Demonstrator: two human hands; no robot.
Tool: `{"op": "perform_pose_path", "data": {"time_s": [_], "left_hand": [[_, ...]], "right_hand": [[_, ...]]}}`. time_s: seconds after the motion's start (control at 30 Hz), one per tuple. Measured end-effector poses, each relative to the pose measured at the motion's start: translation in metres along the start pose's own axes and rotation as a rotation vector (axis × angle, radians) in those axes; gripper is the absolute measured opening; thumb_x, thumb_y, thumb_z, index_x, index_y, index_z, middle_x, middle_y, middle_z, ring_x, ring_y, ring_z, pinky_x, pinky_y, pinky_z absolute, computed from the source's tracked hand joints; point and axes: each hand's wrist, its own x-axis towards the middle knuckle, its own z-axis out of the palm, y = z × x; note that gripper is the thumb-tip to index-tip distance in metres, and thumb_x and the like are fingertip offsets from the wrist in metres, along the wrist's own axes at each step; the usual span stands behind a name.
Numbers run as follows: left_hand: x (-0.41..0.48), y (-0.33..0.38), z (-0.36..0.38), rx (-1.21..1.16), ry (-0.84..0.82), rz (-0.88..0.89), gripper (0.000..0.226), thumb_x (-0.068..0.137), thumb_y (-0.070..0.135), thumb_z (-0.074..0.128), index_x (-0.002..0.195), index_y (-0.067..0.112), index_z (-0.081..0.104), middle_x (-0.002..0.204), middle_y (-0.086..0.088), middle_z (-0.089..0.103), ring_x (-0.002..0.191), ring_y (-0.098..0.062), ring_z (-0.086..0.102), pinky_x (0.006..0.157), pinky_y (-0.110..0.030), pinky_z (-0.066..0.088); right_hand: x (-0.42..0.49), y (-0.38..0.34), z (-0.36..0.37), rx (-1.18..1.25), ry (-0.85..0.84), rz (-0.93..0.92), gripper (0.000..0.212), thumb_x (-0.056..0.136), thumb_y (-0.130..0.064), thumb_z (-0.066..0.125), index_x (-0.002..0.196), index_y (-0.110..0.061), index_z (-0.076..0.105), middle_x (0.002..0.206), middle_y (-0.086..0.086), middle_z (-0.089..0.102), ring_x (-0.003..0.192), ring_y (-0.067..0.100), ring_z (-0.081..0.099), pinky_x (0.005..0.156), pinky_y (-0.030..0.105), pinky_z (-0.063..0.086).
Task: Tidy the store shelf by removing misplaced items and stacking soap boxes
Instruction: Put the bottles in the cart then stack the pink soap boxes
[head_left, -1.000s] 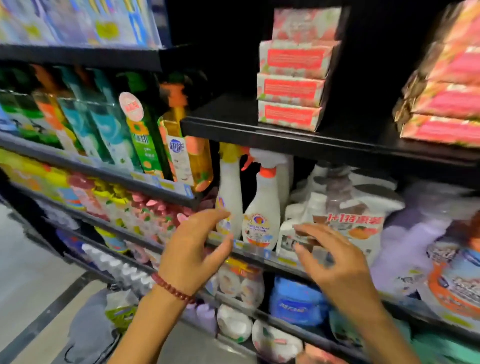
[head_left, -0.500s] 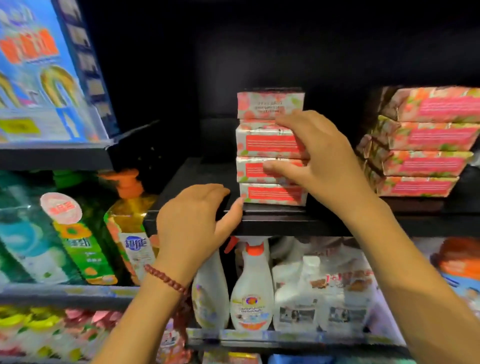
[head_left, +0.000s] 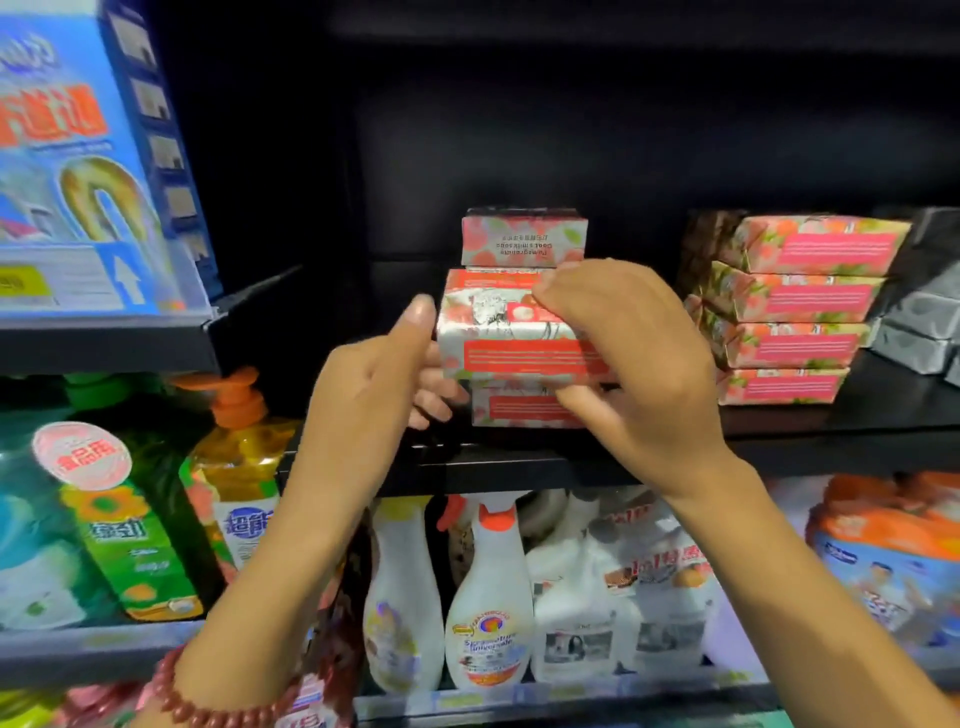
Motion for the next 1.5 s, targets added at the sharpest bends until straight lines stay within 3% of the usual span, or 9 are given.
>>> {"op": "perform_pose_path", "data": {"time_s": [0.2, 0.33, 0.4, 0.53, 0.77, 1.0, 1.23, 1.37, 1.5], "left_hand": [[0.009, 0.02, -0.003, -0.162, -0.18, -0.133, 0.029, 0.071, 0.047, 0.066, 0.072, 0.019, 0.073, 0.072, -0.002, 0.073, 0.059, -0.011, 0.067, 0.049, -0.017, 0.05], [0.006, 0.016, -0.001, -0.141, -0.082, 0.014, 0.022, 0.073, 0.04, 0.064, 0.066, 0.021, 0.071, 0.076, 0.009, 0.073, 0.074, -0.005, 0.07, 0.056, -0.013, 0.05], [0.005, 0.014, -0.002, -0.145, -0.073, 0.04, 0.026, 0.07, 0.042, 0.061, 0.075, 0.018, 0.07, 0.08, 0.007, 0.074, 0.078, -0.005, 0.07, 0.059, -0.014, 0.052], [0.007, 0.011, -0.002, -0.142, -0.132, 0.065, 0.031, 0.072, 0.038, 0.064, 0.094, 0.016, 0.071, 0.093, 0.004, 0.074, 0.091, -0.009, 0.069, 0.072, -0.018, 0.055], [0.014, 0.005, 0.001, -0.24, -0.185, 0.166, 0.032, 0.074, 0.03, 0.074, 0.105, 0.025, 0.07, 0.107, 0.005, 0.072, 0.104, -0.011, 0.066, 0.078, -0.02, 0.053], [0.021, 0.009, 0.001, -0.194, -0.2, 0.187, 0.053, 0.059, 0.034, 0.078, 0.109, 0.027, 0.064, 0.105, 0.01, 0.071, 0.098, -0.01, 0.067, 0.072, -0.02, 0.055], [0.01, 0.011, -0.004, -0.075, -0.187, 0.468, 0.06, 0.061, 0.025, 0.078, 0.116, 0.022, 0.055, 0.113, 0.009, 0.065, 0.11, -0.009, 0.061, 0.08, -0.017, 0.052], [0.008, 0.008, -0.004, 0.022, -0.194, 0.579, 0.063, 0.065, 0.021, 0.078, 0.12, 0.011, 0.049, 0.123, -0.007, 0.055, 0.119, -0.022, 0.054, 0.087, -0.028, 0.053], [0.006, 0.005, -0.004, 0.151, -0.155, 0.665, 0.062, 0.071, 0.017, 0.078, 0.125, 0.012, 0.047, 0.129, 0.001, 0.05, 0.124, -0.017, 0.05, 0.093, -0.024, 0.049]], "right_hand": [[0.006, -0.006, 0.001, -0.029, -0.083, -0.008, 0.038, 0.098, -0.022, 0.042, 0.121, 0.004, 0.057, 0.128, 0.019, 0.054, 0.125, 0.031, 0.045, 0.11, 0.037, 0.032], [0.004, 0.0, -0.008, 0.209, -0.3, 0.331, 0.084, 0.08, -0.048, 0.062, 0.147, -0.013, 0.025, 0.151, -0.004, 0.027, 0.139, 0.004, 0.023, 0.111, 0.017, 0.024], [0.01, 0.001, -0.016, 0.364, -0.296, 0.518, 0.086, 0.077, -0.058, 0.061, 0.147, -0.024, 0.024, 0.144, -0.016, 0.034, 0.13, -0.01, 0.031, 0.102, 0.005, 0.027], [0.028, 0.012, -0.027, 0.595, -0.363, 0.687, 0.076, 0.069, -0.053, 0.067, 0.137, -0.031, 0.041, 0.121, -0.017, 0.059, 0.11, -0.003, 0.056, 0.092, 0.021, 0.049], [0.033, 0.011, -0.029, 0.519, -0.232, 0.491, 0.046, 0.072, -0.022, 0.079, 0.113, -0.024, 0.055, 0.113, -0.014, 0.059, 0.107, 0.001, 0.056, 0.084, 0.016, 0.05], [0.022, 0.01, -0.019, 0.238, -0.118, 0.151, 0.035, 0.073, 0.006, 0.062, 0.105, -0.006, 0.054, 0.109, -0.005, 0.049, 0.106, 0.0, 0.047, 0.09, 0.011, 0.04], [0.021, 0.011, -0.031, 0.545, -0.411, 0.502, 0.085, 0.064, -0.04, 0.082, 0.134, -0.037, 0.034, 0.127, -0.022, 0.051, 0.115, -0.009, 0.048, 0.089, 0.007, 0.041], [0.029, 0.008, -0.035, 0.822, -0.392, 0.706, 0.074, 0.059, -0.041, 0.072, 0.126, -0.038, 0.042, 0.11, -0.02, 0.064, 0.1, -0.005, 0.061, 0.076, 0.01, 0.049], [0.034, 0.006, -0.034, 0.796, -0.39, 0.702, 0.058, 0.06, -0.035, 0.074, 0.113, -0.04, 0.051, 0.101, -0.018, 0.066, 0.094, -0.005, 0.063, 0.072, 0.011, 0.051]]}}
